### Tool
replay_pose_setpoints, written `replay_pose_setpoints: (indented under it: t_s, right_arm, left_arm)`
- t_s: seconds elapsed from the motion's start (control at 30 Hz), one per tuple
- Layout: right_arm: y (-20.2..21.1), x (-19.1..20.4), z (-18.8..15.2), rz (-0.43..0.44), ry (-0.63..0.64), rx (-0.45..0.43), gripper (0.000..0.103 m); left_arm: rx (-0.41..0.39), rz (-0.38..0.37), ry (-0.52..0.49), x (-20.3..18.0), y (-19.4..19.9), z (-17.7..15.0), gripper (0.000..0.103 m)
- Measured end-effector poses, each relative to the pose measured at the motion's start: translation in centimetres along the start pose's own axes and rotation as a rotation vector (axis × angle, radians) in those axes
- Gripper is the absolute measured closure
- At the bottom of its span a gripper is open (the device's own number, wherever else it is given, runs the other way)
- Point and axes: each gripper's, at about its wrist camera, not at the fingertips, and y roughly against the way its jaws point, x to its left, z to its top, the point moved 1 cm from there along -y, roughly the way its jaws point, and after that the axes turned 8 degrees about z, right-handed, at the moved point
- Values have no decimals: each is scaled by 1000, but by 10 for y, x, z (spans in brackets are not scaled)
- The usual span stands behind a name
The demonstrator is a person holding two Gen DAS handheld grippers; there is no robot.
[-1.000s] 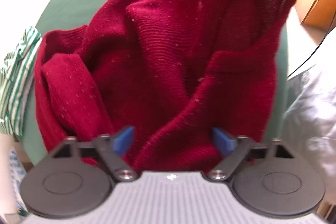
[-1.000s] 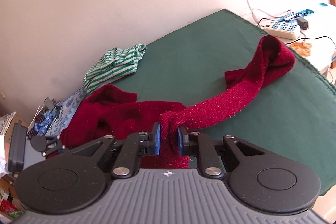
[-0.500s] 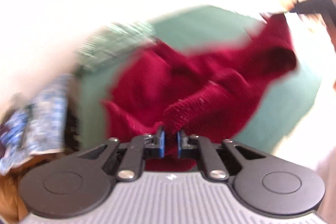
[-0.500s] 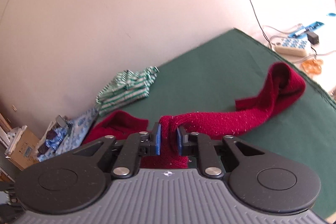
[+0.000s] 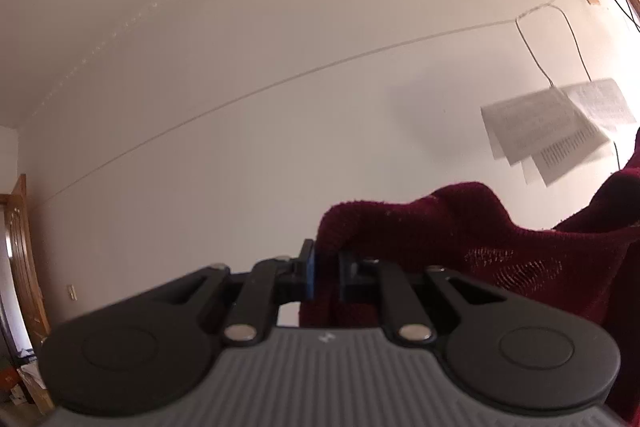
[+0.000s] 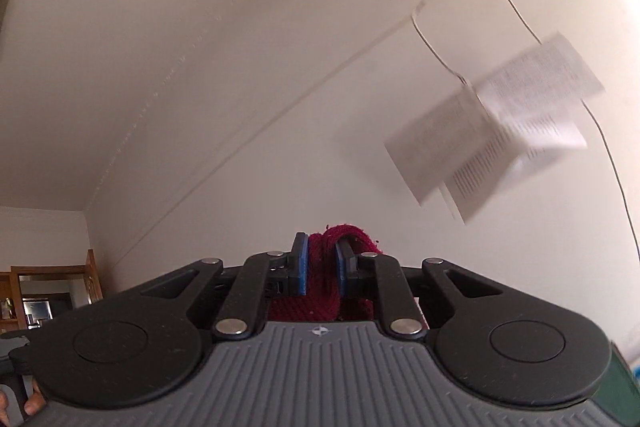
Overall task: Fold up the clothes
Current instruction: 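Raise the sweater high with both grippers to hang it open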
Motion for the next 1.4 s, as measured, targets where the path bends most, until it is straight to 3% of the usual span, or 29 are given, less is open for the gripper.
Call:
replay_pose_setpoints:
  t_s: [0.1,0.27,0.53,0.73,0.97,1.27,1.33,1.4]
  right_arm:
    - [-2,17,36,-9,59,-37,88]
    - [26,37,60,-36,175,-67,88]
    - [67,43,37,-57,192,-38,88]
    - [59,28,2,-147,226,21,88]
    - [-14,-56,-83,-381,197,189,88]
    - [-118,-230,-244,-677,187,508,88]
    - [-128,-264,-282,-737,186,615,88]
    - [-137,-294,-320,-789,194,735,79]
  left_arm:
    - [-20,60,-19,-3,-9,34,89]
    - [-22,90,-17,-7,-2,44,88]
    - [27,38,34,-23,25,17,88]
    - [102,41,14,-40,-11,-10,88]
    - [258,-60,-100,-125,-117,-99,88]
    - [631,-237,-321,-276,-277,-313,87]
    - [725,-284,-361,-305,-304,-357,84]
    - [777,-326,-420,-324,-314,-388,75]
